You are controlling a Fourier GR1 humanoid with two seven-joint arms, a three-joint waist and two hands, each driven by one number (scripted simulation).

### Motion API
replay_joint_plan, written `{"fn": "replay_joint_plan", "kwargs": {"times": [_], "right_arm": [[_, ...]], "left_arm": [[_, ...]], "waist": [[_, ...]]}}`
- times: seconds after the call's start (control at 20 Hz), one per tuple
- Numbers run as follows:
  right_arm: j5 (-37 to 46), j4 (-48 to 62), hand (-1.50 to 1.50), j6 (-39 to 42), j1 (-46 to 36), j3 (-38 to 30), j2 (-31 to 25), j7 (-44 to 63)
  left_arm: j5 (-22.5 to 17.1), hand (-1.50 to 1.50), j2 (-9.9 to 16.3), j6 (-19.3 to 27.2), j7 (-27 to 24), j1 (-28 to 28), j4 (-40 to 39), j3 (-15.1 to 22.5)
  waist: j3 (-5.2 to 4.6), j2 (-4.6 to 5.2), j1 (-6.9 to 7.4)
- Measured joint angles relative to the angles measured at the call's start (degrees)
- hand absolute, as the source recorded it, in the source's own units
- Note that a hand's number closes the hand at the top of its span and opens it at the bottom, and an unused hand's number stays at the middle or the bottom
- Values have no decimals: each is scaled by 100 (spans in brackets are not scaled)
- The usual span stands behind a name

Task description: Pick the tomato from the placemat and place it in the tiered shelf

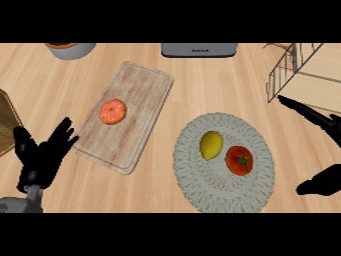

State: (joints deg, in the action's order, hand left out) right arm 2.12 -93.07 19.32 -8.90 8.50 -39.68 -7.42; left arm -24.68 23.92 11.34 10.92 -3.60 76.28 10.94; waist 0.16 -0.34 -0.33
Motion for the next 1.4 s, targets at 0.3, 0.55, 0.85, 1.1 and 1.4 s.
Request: {"fn": "replay_joint_plan", "kwargs": {"times": [0.3, 0.55, 0.85, 1.1, 1.4], "right_arm": [[659, -517, -150, -81, 62, 356, 308, 878], [1317, -646, -150, -98, 246, 577, 538, 1083], [1900, -918, -150, -156, 553, 575, 820, 1408], [2402, -678, -150, -267, 495, 624, 1194, 1444], [2912, -407, -150, -386, 605, 628, 1537, 1227]], "left_arm": [[223, 0, -220, 82, 100, -25, 60, 10], [331, 0, -295, -25, 141, -74, 24, -137], [482, 0, -388, -149, 194, -21, 78, -299], [586, 0, -446, -321, 101, 12, 5, -477], [770, 0, -554, -399, 248, 131, 160, -608]], "waist": [[8, 5, 26], [9, 9, 30], [5, 12, 24], [11, 12, 35], [4, 17, 39]]}}
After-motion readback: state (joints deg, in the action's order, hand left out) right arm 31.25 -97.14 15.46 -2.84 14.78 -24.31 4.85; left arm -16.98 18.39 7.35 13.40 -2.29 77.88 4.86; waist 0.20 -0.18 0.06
